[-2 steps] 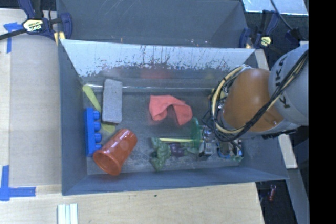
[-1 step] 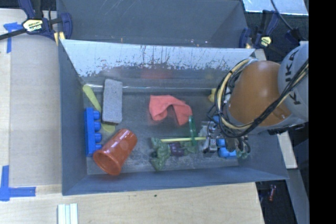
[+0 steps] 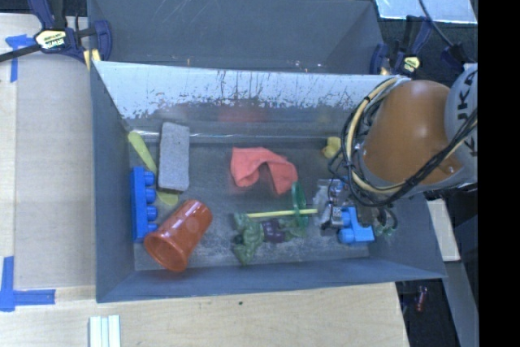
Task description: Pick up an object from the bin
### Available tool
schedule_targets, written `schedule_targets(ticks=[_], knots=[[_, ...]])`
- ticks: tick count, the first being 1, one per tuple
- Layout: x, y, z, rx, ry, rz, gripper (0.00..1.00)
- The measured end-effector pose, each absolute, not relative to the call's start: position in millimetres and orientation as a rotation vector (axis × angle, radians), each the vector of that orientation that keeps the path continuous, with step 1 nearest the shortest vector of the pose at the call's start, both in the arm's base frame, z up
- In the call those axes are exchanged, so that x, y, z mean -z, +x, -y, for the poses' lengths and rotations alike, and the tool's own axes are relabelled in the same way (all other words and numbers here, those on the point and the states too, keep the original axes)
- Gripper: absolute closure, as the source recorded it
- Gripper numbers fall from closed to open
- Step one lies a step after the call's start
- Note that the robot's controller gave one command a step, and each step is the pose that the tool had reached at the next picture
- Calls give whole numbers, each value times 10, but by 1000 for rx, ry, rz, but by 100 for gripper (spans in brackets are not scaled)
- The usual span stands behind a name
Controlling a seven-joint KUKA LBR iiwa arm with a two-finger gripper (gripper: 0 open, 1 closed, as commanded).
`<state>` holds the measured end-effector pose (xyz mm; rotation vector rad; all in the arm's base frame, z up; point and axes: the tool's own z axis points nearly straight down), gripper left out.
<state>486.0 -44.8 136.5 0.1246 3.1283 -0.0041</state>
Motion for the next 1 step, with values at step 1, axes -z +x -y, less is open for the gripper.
schedule_targets(ticks=[1], knots=[[-1513, 4866, 452, 4, 122, -3126, 100]])
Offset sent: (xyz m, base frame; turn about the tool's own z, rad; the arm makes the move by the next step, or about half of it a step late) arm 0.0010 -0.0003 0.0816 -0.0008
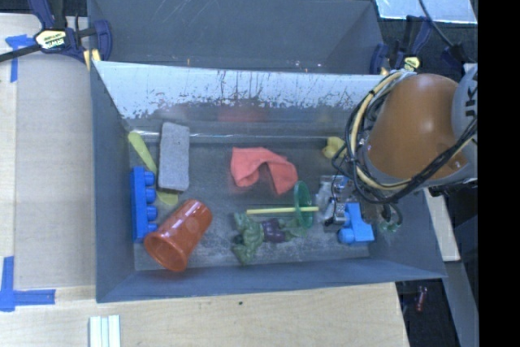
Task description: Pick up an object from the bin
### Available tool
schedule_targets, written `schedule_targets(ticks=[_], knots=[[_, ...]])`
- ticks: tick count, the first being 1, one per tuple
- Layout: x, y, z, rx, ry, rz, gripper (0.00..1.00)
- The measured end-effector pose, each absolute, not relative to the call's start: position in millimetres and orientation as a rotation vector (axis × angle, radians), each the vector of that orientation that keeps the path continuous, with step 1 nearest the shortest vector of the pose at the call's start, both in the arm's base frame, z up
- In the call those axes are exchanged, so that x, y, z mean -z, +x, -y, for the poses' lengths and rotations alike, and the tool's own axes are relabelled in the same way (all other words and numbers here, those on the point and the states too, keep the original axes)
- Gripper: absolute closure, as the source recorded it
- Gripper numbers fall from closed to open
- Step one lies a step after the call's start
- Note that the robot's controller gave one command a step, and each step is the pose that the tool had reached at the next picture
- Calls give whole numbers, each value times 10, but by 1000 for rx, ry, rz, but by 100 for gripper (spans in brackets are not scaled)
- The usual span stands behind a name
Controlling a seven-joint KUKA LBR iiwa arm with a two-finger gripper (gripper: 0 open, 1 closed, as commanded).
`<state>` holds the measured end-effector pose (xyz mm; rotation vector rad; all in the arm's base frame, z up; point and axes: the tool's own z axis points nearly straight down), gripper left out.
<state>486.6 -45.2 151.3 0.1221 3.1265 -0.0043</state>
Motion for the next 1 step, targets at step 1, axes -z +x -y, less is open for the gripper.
schedule_targets(ticks=[1], knots=[[-1899, 4856, 453, 4, 122, -3131, 100]])
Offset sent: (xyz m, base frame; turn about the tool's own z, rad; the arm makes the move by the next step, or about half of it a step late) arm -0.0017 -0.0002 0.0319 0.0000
